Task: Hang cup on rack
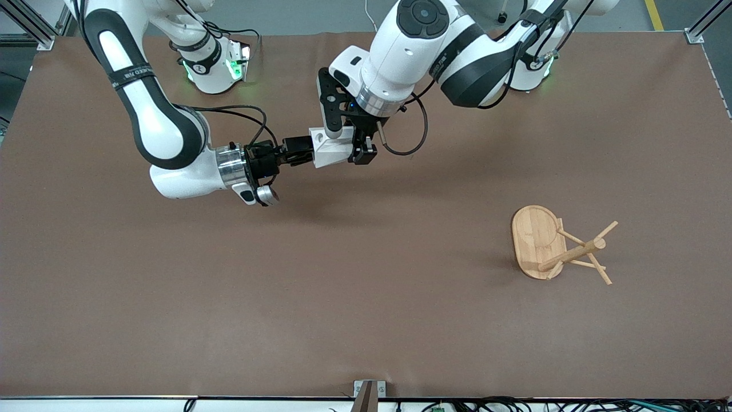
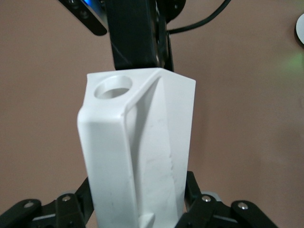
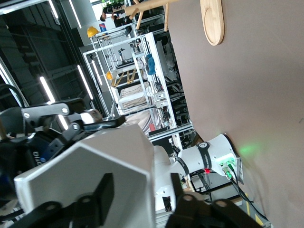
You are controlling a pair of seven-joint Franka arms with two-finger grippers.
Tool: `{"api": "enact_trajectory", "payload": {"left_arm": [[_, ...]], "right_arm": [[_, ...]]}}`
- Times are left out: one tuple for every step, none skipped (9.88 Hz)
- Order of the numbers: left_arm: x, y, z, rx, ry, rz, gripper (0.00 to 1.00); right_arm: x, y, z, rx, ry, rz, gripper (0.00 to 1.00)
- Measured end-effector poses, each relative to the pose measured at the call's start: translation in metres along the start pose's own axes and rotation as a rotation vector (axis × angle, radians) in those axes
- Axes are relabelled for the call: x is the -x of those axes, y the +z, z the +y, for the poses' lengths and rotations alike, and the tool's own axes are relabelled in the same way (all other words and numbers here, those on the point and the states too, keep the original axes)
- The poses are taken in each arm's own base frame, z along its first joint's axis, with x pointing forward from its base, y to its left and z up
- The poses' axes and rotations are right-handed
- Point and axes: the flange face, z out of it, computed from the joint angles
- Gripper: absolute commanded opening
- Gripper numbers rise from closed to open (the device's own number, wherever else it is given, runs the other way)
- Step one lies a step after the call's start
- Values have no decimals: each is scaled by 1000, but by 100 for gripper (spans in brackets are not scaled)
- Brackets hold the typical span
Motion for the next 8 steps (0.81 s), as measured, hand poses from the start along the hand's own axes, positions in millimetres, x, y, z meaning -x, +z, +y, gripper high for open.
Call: {"api": "enact_trajectory", "payload": {"left_arm": [[0, 0, -1, 0, 0, 0, 6], [1, 0, -1, -1, 1, -1, 5], [1, 0, -2, -7, 4, -5, 4], [3, 1, -4, -13, 5, -13, 4], [8, 2, -10, -11, -4, -23, 3], [17, 1, -22, -10, -34, -36, 3], [29, -4, -39, -16, -82, -43, 3], [41, -9, -55, -20, -148, -50, 3]], "right_arm": [[-2, -14, -12, 46, 16, 8, 100], [-7, -37, -27, 130, 34, 26, 100], [-12, -67, -45, 229, 50, 60, 100], [-14, -95, -59, 333, 54, 90, 100], [-14, -125, -67, 437, 49, 116, 100], [-11, -160, -71, 553, 40, 145, 100], [-3, -197, -73, 700, 35, 180, 100], [7, -230, -73, 852, 41, 215, 100]]}}
